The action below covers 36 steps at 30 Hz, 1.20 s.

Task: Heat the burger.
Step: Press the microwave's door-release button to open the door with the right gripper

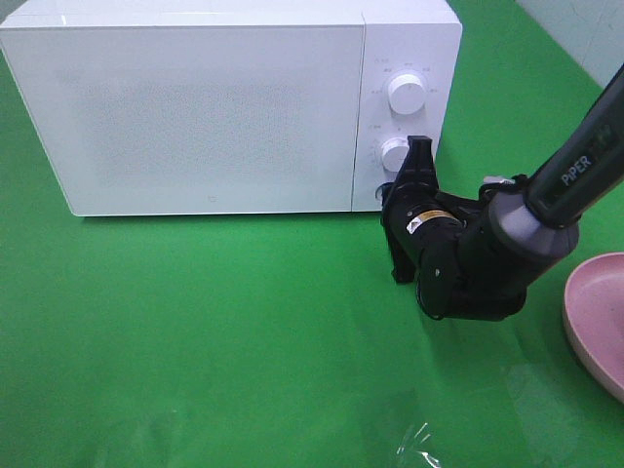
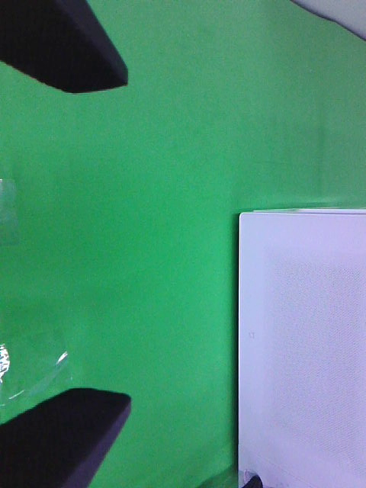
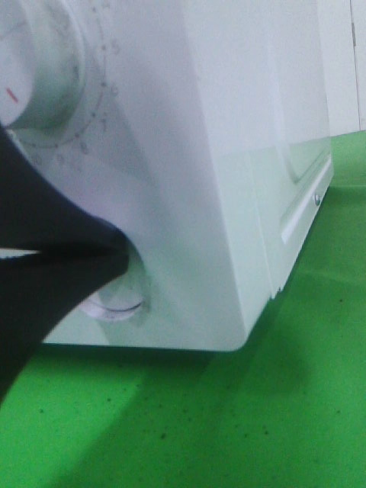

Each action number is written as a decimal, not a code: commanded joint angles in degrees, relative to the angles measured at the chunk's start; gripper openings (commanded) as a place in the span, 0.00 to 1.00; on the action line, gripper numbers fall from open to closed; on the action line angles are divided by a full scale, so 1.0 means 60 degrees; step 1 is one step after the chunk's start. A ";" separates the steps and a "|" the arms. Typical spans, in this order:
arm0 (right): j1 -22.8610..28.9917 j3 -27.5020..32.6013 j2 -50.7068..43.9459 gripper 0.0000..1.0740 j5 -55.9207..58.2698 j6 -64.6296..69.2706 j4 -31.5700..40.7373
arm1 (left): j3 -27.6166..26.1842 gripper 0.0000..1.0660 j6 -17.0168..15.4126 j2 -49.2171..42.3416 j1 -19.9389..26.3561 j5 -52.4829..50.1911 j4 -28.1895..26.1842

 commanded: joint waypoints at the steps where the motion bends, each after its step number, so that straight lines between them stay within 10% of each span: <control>1: -0.0143 -0.0487 0.0010 0.00 -0.0945 -0.0124 0.0010 | 0.0019 0.92 -0.0019 -0.0143 -0.0029 0.0019 -0.0029; 36: -0.0162 -0.1786 0.0793 0.00 -0.0926 -0.0439 0.0487 | 0.0019 0.92 -0.0019 -0.0143 -0.0029 0.0019 -0.0029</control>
